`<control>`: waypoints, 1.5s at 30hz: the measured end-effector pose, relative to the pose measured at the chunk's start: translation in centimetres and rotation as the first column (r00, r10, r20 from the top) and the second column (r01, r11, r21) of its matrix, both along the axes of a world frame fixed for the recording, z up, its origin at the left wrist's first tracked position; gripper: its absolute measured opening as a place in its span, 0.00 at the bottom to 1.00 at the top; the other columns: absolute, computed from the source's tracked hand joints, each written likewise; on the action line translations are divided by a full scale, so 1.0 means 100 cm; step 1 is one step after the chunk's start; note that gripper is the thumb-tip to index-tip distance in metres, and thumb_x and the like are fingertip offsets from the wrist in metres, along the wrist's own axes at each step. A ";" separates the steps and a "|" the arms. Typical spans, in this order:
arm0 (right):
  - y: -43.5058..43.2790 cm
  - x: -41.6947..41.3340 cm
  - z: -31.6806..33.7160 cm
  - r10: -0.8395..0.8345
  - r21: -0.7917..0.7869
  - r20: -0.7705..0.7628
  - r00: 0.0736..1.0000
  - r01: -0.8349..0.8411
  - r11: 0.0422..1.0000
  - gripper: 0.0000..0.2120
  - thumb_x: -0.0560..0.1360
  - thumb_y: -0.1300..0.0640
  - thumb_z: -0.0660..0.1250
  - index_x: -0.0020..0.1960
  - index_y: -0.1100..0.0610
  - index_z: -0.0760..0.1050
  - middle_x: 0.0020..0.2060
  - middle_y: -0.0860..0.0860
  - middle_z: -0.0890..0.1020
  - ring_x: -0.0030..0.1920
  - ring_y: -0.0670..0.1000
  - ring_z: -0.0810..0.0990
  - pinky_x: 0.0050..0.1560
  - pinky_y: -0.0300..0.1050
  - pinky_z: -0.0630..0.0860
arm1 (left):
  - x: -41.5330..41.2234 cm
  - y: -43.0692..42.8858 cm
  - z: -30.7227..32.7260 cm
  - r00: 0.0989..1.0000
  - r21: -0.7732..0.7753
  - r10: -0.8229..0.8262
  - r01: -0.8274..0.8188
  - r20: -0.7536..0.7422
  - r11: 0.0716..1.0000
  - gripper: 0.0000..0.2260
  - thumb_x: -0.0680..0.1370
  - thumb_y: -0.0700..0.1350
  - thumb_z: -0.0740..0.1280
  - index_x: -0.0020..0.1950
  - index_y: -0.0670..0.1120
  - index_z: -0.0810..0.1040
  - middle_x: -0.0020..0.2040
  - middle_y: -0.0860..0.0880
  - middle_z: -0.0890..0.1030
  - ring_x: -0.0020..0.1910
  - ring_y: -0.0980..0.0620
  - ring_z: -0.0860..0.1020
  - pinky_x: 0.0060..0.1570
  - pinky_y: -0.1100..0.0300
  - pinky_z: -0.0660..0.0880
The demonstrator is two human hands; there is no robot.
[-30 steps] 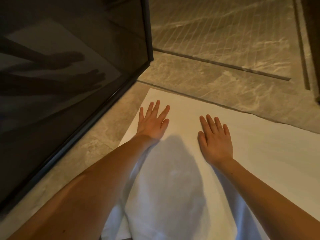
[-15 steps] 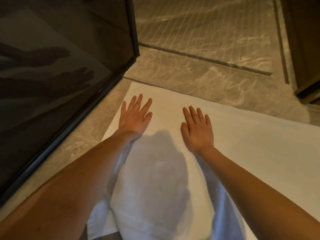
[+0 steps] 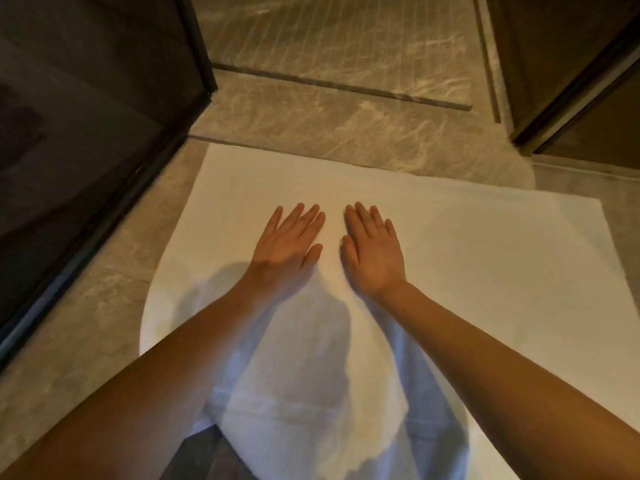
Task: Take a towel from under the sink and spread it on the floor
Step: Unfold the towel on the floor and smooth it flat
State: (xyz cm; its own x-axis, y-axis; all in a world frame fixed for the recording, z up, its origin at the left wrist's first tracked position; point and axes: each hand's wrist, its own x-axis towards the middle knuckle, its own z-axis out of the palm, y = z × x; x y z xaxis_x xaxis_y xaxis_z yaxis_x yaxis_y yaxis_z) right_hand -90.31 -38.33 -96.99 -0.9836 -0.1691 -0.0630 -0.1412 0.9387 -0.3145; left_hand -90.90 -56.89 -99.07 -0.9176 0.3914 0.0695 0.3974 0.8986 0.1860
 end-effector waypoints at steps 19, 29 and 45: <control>-0.058 0.074 0.004 0.343 0.006 -0.034 0.939 -0.343 0.939 0.25 0.83 0.53 0.53 0.79 0.56 0.57 0.78 0.54 0.58 0.79 0.58 0.53 0.77 0.55 0.48 | 0.086 -0.095 0.045 0.978 0.044 -0.095 0.088 0.188 0.995 0.26 0.82 0.50 0.58 0.79 0.48 0.57 0.79 0.49 0.58 0.78 0.48 0.53 0.76 0.53 0.47; -0.065 0.078 -0.011 0.352 0.004 -0.022 0.936 -0.352 0.936 0.27 0.82 0.48 0.47 0.79 0.53 0.56 0.78 0.53 0.59 0.79 0.57 0.53 0.77 0.55 0.47 | 0.220 -0.158 0.041 0.715 0.289 0.561 -0.690 0.418 0.664 0.30 0.73 0.48 0.71 0.73 0.48 0.64 0.62 0.47 0.71 0.59 0.49 0.73 0.56 0.55 0.76; -0.062 0.078 -0.016 0.350 0.026 -0.020 0.937 -0.349 0.937 0.27 0.82 0.47 0.44 0.80 0.52 0.53 0.79 0.53 0.56 0.79 0.56 0.50 0.77 0.53 0.45 | 0.225 -0.176 0.052 0.653 0.312 0.525 -0.740 0.546 0.596 0.37 0.72 0.39 0.73 0.75 0.56 0.58 0.43 0.46 0.78 0.38 0.51 0.78 0.34 0.60 0.75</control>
